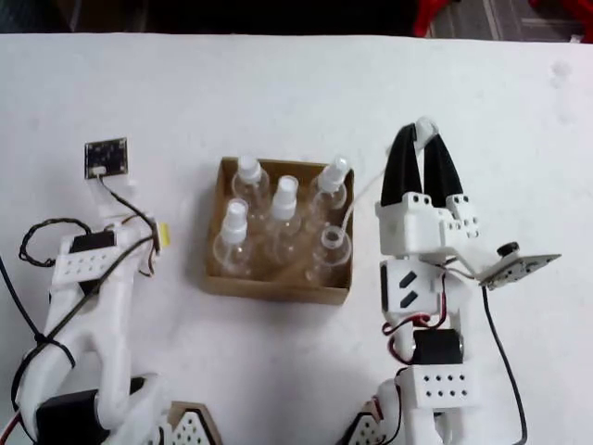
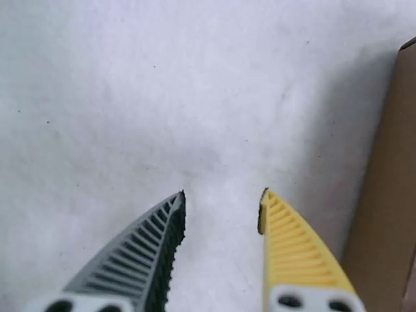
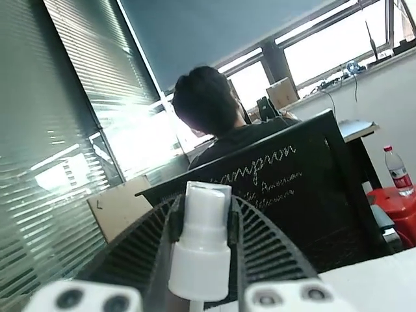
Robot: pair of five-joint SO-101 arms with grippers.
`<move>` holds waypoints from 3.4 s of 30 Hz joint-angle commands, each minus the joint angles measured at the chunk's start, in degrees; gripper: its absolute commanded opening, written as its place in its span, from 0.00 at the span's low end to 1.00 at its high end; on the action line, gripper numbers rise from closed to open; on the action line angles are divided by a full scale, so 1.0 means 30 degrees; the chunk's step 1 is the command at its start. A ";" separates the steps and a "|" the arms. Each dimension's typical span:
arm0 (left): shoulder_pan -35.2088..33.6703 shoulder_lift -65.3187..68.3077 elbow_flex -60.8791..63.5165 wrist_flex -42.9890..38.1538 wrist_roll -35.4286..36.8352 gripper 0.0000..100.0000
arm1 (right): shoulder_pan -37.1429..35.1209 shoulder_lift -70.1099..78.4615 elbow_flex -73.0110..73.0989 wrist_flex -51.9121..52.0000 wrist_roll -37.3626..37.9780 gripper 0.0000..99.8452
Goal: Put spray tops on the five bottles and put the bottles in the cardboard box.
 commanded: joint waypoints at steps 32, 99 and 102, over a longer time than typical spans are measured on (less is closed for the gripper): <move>0.0220 -0.0044 -0.0322 -0.0440 -0.0205 0.18 | -0.0190 -0.1187 0.0440 -0.1187 -0.1670 0.02; 0.0220 -0.0073 -0.0293 -0.0440 -0.0205 0.18 | -0.3707 -0.7927 0.2901 0.9011 0.6271 0.02; 0.0220 -0.0044 -0.0234 -0.0440 -0.0205 0.18 | -0.3766 -0.9509 0.5128 0.8044 0.6418 0.02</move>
